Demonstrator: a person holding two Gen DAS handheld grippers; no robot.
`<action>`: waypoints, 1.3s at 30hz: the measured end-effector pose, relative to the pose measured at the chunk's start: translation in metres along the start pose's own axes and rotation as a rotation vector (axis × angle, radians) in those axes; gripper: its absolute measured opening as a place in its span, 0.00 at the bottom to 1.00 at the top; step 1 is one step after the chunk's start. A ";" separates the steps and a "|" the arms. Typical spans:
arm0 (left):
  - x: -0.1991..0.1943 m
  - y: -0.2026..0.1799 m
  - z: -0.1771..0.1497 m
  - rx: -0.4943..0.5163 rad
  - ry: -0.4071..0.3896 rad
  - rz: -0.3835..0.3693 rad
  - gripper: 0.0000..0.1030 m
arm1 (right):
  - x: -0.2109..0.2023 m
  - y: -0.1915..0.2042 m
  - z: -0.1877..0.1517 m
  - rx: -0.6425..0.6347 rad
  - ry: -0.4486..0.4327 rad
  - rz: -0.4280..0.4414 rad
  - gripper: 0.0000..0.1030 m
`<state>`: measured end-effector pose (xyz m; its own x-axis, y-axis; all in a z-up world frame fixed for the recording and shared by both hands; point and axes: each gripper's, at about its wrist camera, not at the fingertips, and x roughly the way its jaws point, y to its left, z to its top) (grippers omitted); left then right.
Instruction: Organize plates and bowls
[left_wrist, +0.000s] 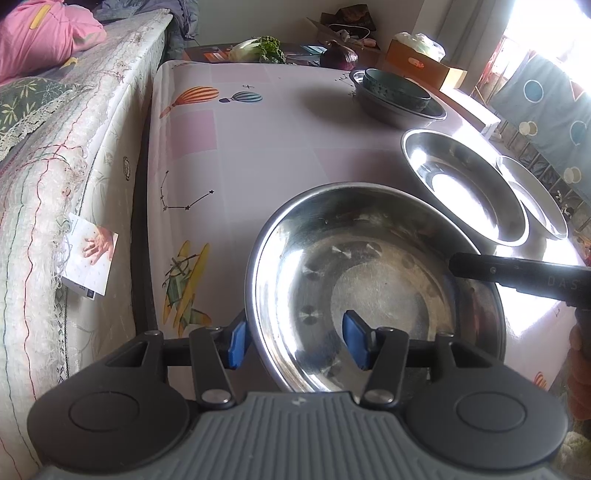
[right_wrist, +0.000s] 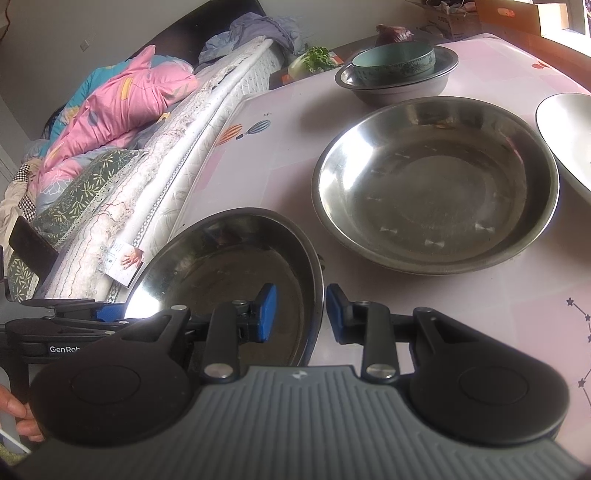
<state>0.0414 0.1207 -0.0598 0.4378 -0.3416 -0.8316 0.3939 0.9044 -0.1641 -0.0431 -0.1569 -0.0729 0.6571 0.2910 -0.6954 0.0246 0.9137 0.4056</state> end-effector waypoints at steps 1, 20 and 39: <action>0.000 0.000 0.000 0.002 0.000 0.001 0.53 | 0.001 0.000 0.000 -0.003 0.000 -0.002 0.28; 0.003 -0.012 -0.003 0.052 -0.011 0.053 0.53 | 0.003 0.007 -0.005 -0.052 -0.008 -0.017 0.25; 0.012 -0.024 0.001 0.072 -0.006 0.104 0.64 | 0.003 0.013 -0.012 -0.103 -0.014 -0.044 0.25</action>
<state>0.0376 0.0952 -0.0652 0.4845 -0.2485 -0.8388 0.4030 0.9144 -0.0381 -0.0495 -0.1404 -0.0770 0.6673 0.2469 -0.7027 -0.0238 0.9500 0.3112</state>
